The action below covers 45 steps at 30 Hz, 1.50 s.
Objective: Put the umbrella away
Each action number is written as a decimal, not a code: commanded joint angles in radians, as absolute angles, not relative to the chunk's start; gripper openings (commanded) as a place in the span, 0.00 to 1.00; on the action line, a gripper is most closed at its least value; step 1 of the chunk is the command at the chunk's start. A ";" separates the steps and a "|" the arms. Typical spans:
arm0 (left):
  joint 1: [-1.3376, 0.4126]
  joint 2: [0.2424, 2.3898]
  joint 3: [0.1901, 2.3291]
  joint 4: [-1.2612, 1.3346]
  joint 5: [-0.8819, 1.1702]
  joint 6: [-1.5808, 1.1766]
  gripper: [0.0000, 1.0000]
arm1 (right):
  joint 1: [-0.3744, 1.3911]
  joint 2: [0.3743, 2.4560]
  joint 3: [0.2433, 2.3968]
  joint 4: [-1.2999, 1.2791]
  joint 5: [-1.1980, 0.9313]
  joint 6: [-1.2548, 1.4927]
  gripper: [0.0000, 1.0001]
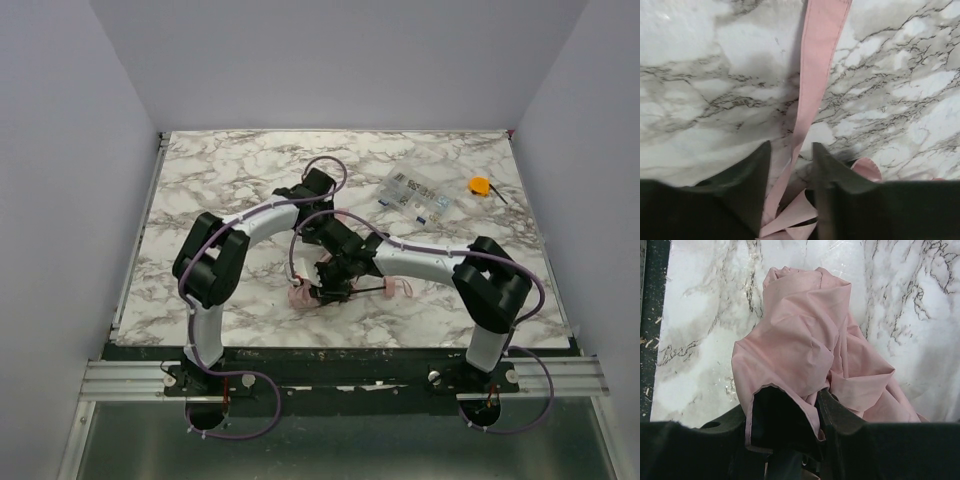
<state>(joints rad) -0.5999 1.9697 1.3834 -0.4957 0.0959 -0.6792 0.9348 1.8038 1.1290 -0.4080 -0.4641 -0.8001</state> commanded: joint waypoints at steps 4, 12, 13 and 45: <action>-0.536 1.844 1.490 -0.481 0.076 -0.646 0.60 | 0.884 1.963 1.110 -0.730 -0.588 -0.778 0.02; -0.446 1.483 1.240 -0.238 -0.067 -0.459 0.86 | 0.796 2.006 1.124 -0.859 -0.643 -0.813 0.02; -0.435 1.416 1.162 -0.167 -0.078 -0.447 0.98 | 0.784 2.015 1.126 -0.876 -0.643 -0.818 0.02; -1.166 1.353 0.482 0.426 0.065 0.611 0.95 | 0.553 2.090 1.111 -0.959 -0.535 -0.922 0.08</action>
